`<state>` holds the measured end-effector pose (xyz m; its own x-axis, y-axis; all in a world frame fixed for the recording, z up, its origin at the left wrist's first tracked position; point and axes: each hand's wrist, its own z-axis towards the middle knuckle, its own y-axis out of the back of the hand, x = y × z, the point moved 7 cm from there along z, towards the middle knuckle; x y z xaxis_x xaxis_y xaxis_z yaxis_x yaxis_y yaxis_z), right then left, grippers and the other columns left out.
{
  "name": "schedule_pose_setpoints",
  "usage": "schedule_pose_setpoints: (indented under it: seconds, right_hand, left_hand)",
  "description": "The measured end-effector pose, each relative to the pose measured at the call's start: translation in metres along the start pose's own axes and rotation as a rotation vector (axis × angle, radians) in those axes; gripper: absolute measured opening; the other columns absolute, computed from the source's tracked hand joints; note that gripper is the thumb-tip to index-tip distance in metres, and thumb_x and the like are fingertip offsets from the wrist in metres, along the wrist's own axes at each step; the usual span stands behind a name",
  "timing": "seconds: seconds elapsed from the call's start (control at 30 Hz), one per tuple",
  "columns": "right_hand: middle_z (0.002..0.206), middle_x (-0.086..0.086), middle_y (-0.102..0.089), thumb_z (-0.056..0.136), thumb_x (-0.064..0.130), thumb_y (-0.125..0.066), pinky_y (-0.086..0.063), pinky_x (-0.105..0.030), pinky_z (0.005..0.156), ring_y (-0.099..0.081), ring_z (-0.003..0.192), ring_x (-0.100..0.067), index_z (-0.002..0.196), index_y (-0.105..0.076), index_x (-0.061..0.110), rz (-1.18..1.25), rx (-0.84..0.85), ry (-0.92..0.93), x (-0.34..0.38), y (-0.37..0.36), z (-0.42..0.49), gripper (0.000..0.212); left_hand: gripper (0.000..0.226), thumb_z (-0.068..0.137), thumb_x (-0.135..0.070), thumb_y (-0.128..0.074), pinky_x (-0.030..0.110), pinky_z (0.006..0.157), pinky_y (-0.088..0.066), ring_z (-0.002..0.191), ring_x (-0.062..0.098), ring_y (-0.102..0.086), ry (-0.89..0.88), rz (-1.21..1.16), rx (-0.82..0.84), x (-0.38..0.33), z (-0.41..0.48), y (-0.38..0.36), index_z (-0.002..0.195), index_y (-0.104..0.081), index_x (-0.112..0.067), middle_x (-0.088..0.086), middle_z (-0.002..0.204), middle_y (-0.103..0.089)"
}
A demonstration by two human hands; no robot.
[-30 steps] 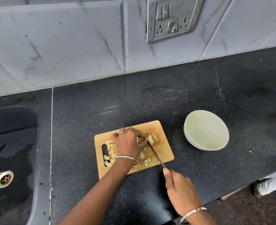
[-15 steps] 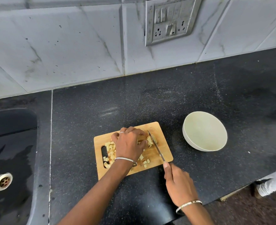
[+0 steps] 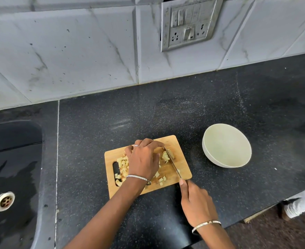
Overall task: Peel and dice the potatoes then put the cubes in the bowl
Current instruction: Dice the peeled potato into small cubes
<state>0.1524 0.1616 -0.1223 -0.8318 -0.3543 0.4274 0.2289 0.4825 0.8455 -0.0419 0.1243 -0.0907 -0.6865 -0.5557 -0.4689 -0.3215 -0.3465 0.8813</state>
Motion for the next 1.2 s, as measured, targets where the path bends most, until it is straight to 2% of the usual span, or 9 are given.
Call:
schedule_pose_setpoints:
  seconds: [0.13, 0.33, 0.43, 0.53, 0.7, 0.87, 1.03, 1.13, 1.2]
  right_hand:
    - [0.079, 0.001, -0.065, 0.1, 0.058, -0.02, -0.048, -0.043, 0.073, -0.062, 0.085, -0.031, 0.079, -0.046, 0.029, 0.077, 0.065, 0.035, 0.003, -0.007, -0.002, 0.044]
    - [0.069, 0.006, -0.063, 0.1, 0.056, -0.029, -0.048, -0.04, 0.075, -0.061, 0.076, -0.019, 0.073, -0.058, 0.023, 0.173, 0.092, 0.05, 0.007, 0.0, -0.003, 0.052]
    - [0.058, 0.012, -0.06, 0.099, 0.057, -0.033, -0.044, -0.032, 0.066, -0.056, 0.061, -0.006, 0.07, -0.061, 0.024, 0.175, 0.113, 0.086, 0.012, 0.009, 0.0, 0.052]
    - [0.053, 0.025, -0.056, 0.098, 0.058, -0.035, -0.037, -0.022, 0.055, -0.051, 0.05, -0.004, 0.071, -0.063, 0.023, 0.164, 0.128, 0.132, 0.013, 0.021, 0.003, 0.053]
    - [0.044, 0.012, -0.051, 0.095, 0.062, -0.038, -0.035, -0.025, 0.052, -0.049, 0.046, -0.007, 0.069, -0.064, 0.025, 0.138, 0.108, 0.133, -0.001, 0.043, 0.009, 0.053]
    - [0.047, 0.011, -0.056, 0.097, 0.057, -0.038, -0.045, -0.032, 0.059, -0.054, 0.048, -0.007, 0.067, -0.064, 0.026, 0.19, 0.014, 0.047, -0.019, 0.053, 0.013, 0.05]
    - [0.051, 0.018, -0.06, 0.098, 0.055, -0.039, -0.049, -0.036, 0.069, -0.061, 0.061, -0.014, 0.068, -0.066, 0.028, 0.229, 0.009, -0.02, -0.028, 0.037, 0.015, 0.05]
    - [0.05, 0.007, -0.061, 0.097, 0.057, -0.038, -0.05, -0.034, 0.067, -0.061, 0.058, -0.013, 0.068, -0.067, 0.027, 0.284, -0.005, -0.045, -0.032, 0.03, 0.013, 0.051]
    - [0.051, 0.004, -0.061, 0.097, 0.057, -0.039, -0.051, -0.034, 0.067, -0.061, 0.056, -0.013, 0.066, -0.067, 0.027, 0.321, -0.034, -0.05, -0.035, 0.029, 0.013, 0.051]
  left_hand:
    - [0.037, 0.084, -0.014, -0.062, 0.033, 0.076, -0.018, 0.106, 0.011, -0.048, -0.015, 0.023, 0.001, 0.0, 0.0, -0.003, 0.106, -0.065, -0.043, -0.02, 0.112, -0.06]
    - [0.051, 0.075, 0.003, -0.052, 0.033, 0.075, -0.016, 0.107, 0.008, -0.046, -0.061, 0.044, 0.084, 0.004, 0.0, -0.004, 0.098, -0.068, -0.039, -0.023, 0.11, -0.061]
    - [0.039, 0.08, -0.004, -0.056, 0.036, 0.082, -0.021, 0.107, 0.01, -0.05, -0.108, 0.08, 0.075, 0.008, 0.003, 0.001, 0.096, -0.066, -0.038, -0.02, 0.105, -0.063]
    - [0.023, 0.088, -0.016, -0.06, 0.037, 0.084, -0.021, 0.102, 0.011, -0.055, -0.104, 0.077, 0.058, 0.016, 0.008, 0.007, 0.095, -0.066, -0.037, -0.017, 0.098, -0.065]
    - [0.019, 0.091, -0.025, -0.059, 0.039, 0.087, -0.024, 0.102, 0.01, -0.059, -0.058, 0.089, 0.068, 0.027, 0.012, 0.009, 0.105, -0.064, -0.039, -0.018, 0.1, -0.068]
    - [0.021, 0.089, -0.047, -0.059, 0.04, 0.093, -0.025, 0.104, 0.008, -0.057, -0.067, 0.05, 0.105, 0.021, 0.007, 0.003, 0.108, -0.064, -0.039, -0.019, 0.1, -0.069]
    - [0.018, 0.093, -0.039, -0.053, 0.039, 0.097, -0.022, 0.1, 0.01, -0.06, -0.064, 0.131, 0.042, 0.001, 0.002, -0.006, 0.106, -0.066, -0.036, -0.013, 0.092, -0.07]
    - [0.019, 0.093, -0.034, -0.052, 0.039, 0.097, -0.022, 0.099, 0.012, -0.06, -0.058, 0.111, -0.004, -0.008, 0.003, -0.007, 0.105, -0.067, -0.034, -0.01, 0.09, -0.07]
    - [0.02, 0.089, -0.042, -0.057, 0.039, 0.095, -0.023, 0.102, 0.013, -0.058, -0.071, 0.065, 0.001, -0.016, 0.007, -0.011, 0.105, -0.066, -0.034, -0.013, 0.094, -0.07]
